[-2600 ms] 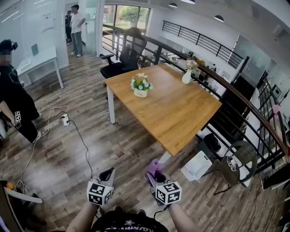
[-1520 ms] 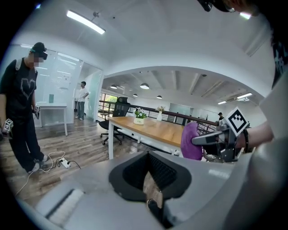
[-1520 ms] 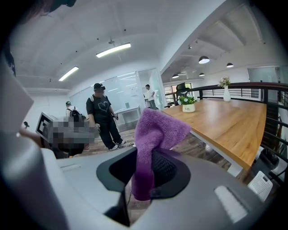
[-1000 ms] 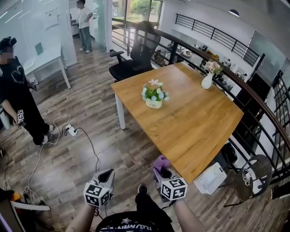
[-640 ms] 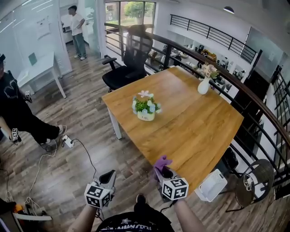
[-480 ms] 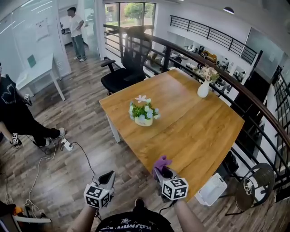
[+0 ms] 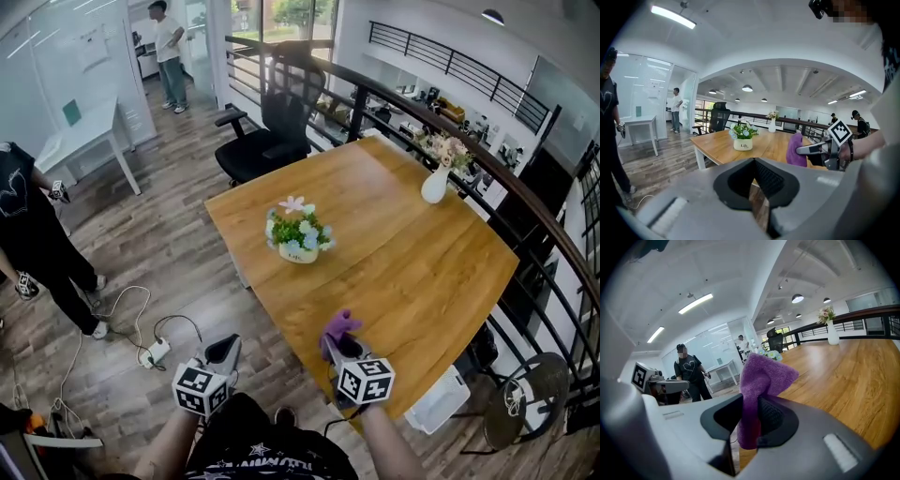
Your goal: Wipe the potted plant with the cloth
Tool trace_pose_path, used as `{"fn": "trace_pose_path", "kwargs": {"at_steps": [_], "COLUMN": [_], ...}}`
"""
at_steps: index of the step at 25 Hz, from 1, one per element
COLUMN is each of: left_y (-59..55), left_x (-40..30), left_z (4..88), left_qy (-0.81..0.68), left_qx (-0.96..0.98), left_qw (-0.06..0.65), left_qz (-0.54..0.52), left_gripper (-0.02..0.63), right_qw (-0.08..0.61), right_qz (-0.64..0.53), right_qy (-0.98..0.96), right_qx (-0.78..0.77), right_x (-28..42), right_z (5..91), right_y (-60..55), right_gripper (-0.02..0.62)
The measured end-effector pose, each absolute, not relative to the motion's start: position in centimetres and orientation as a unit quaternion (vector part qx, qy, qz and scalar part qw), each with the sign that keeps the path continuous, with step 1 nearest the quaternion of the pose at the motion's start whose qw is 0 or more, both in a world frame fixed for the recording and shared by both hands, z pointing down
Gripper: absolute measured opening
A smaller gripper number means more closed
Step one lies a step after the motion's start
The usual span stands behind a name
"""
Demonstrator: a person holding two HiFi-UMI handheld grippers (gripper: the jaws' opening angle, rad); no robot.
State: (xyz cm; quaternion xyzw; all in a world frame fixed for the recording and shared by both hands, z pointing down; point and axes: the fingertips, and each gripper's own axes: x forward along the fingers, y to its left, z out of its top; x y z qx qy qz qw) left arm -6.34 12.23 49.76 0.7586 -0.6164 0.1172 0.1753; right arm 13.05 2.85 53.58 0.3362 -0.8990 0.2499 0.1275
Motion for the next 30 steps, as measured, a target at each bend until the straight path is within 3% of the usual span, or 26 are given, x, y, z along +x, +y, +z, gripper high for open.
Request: {"fn": "trace_pose_path", "kwargs": {"at_steps": [16, 18, 22, 30], "left_y": [3.6, 2.0, -1.2, -8.1], "left_x": [-7.4, -7.7, -8.3, -9.2], "left_z": [51.1, 51.8, 52.9, 55.6], "left_qy": [-0.585, -0.574, -0.551, -0.502], "left_qx": [0.779, 0.785, 0.797, 0.819], "left_qw": [0.191, 0.198, 0.204, 0.216], "left_qz": [0.126, 0.127, 0.140, 0.173], "left_gripper": [0.006, 0.070, 0.119, 0.344], "right_qw": [0.137, 0.136, 0.140, 0.156], "right_qz": [0.267, 0.269, 0.278, 0.293], "right_qy": [-0.873, -0.869, -0.861, -0.845], "right_qx": [0.385, 0.392, 0.402, 0.420], "right_x": [14.3, 13.8, 12.6, 10.0], "right_z": [54.1, 54.4, 55.3, 56.2], "right_y": [-3.1, -4.4, -6.8, -10.8], "right_gripper": [0.092, 0.092, 0.092, 0.092]}}
